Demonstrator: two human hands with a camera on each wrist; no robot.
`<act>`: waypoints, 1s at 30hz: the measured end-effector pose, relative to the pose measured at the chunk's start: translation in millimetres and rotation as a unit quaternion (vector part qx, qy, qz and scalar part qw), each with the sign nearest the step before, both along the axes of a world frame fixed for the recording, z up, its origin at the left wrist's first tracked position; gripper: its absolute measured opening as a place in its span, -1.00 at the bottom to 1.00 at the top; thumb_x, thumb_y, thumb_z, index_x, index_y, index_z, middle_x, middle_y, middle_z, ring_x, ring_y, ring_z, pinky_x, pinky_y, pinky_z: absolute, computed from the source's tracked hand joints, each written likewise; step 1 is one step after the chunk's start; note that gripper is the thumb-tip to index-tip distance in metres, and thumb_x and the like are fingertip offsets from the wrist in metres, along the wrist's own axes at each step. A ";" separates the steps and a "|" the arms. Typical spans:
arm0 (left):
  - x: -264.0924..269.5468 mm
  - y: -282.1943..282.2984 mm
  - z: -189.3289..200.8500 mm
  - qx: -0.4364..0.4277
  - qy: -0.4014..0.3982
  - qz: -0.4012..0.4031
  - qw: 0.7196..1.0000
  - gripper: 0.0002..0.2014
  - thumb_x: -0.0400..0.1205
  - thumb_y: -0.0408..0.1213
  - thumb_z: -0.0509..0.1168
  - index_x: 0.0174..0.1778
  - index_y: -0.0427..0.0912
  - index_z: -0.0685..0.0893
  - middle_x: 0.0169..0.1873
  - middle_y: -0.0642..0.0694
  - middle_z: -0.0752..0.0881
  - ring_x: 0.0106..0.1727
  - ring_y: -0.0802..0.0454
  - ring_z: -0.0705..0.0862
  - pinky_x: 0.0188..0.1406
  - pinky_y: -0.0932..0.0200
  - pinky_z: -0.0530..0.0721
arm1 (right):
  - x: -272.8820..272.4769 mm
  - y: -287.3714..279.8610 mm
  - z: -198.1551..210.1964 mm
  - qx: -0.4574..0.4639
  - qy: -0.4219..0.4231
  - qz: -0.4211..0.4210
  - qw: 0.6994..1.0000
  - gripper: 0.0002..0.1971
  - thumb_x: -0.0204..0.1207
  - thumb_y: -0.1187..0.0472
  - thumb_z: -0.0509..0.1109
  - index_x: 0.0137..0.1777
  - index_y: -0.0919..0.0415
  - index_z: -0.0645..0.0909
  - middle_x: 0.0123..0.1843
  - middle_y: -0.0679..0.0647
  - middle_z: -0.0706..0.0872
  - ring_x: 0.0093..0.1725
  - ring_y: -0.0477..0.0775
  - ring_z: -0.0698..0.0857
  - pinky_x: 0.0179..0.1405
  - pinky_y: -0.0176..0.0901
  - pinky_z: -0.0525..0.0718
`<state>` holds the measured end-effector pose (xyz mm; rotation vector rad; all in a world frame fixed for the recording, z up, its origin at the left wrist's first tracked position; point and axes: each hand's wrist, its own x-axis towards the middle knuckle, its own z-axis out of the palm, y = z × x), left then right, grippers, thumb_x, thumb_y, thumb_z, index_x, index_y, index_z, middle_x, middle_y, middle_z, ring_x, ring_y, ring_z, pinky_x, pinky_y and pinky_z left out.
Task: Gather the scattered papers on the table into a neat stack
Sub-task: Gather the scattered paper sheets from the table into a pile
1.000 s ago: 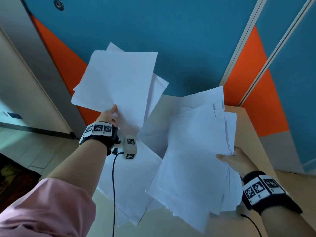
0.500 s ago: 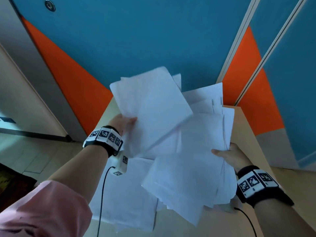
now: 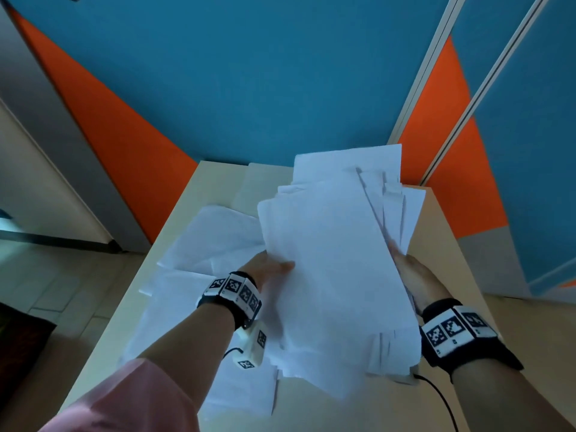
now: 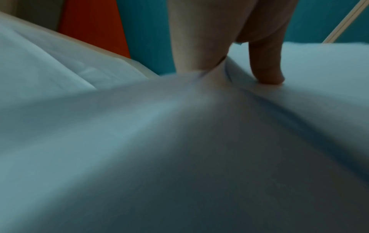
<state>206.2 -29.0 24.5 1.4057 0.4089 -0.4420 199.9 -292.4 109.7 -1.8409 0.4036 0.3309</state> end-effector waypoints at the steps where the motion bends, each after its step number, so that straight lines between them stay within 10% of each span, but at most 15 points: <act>1: -1.2 -2.6 -0.3 0.013 0.003 0.009 1.000 -0.20 0.12 -0.14 0.59 0.32 -0.29 0.59 0.23 -0.25 0.71 0.26 -0.27 0.66 0.40 -0.23 0.52 | 1.0 -2.3 -3.1 0.000 -0.019 -0.042 0.999 -0.35 0.39 -0.45 0.20 0.25 0.03 0.57 0.11 -0.09 0.66 0.20 0.12 0.62 0.31 0.09 0.51; 7: -15.4 -11.0 -0.9 0.008 -0.023 0.033 0.999 -0.39 0.30 -0.31 0.50 0.31 -0.30 0.59 0.21 -0.28 0.71 0.23 -0.25 0.68 0.34 -0.19 0.58 | 0.4 -5.3 -7.4 -0.016 0.048 0.078 0.996 -0.15 0.17 -0.05 0.65 0.45 0.25 0.47 0.33 0.14 0.67 0.26 0.19 0.65 0.30 0.10 0.58; 12: -32.3 26.4 1.0 0.189 0.000 -0.012 0.982 -0.57 0.59 -0.23 0.35 0.36 -0.24 0.51 0.12 -0.11 0.64 0.02 -0.04 0.61 -0.11 0.22 0.59 | 1.6 -16.7 -5.7 -0.049 0.000 0.054 0.997 -0.64 0.50 0.29 0.45 0.28 0.32 0.56 0.10 0.12 0.72 0.02 0.14 0.71 0.11 0.02 0.62; 19: -104.1 114.3 -20.0 0.519 0.280 0.104 0.801 -0.05 0.38 -0.06 0.53 0.58 -0.27 0.16 0.55 -0.39 0.17 0.58 -0.35 0.17 0.52 -0.21 0.26 | 3.5 -28.9 11.1 -0.074 -0.043 0.014 0.996 -0.64 0.52 0.32 0.41 0.31 0.35 0.56 0.26 0.28 0.67 0.24 0.29 0.65 0.28 0.12 0.53; 23: -126.0 133.1 -42.7 0.514 0.330 0.097 0.786 0.20 0.15 0.15 0.60 0.55 -0.38 0.16 0.48 -0.37 0.37 0.52 -0.31 0.36 0.47 -0.20 0.40 | -0.3 -19.7 10.4 -0.071 -0.045 0.032 0.996 -0.65 0.53 0.35 0.40 0.32 0.35 0.58 0.30 0.30 0.68 0.24 0.30 0.66 0.26 0.11 0.54; 30: -138.6 130.4 -27.3 0.528 0.274 0.015 0.804 -0.54 0.59 -0.05 0.32 0.25 -0.34 0.63 0.23 -0.20 0.70 0.27 -0.11 0.67 0.19 0.17 0.62 | -7.2 -18.8 6.5 -0.079 -0.043 0.047 0.995 -0.66 0.53 0.36 0.40 0.30 0.35 0.59 0.24 0.29 0.70 0.16 0.26 0.67 0.26 0.11 0.55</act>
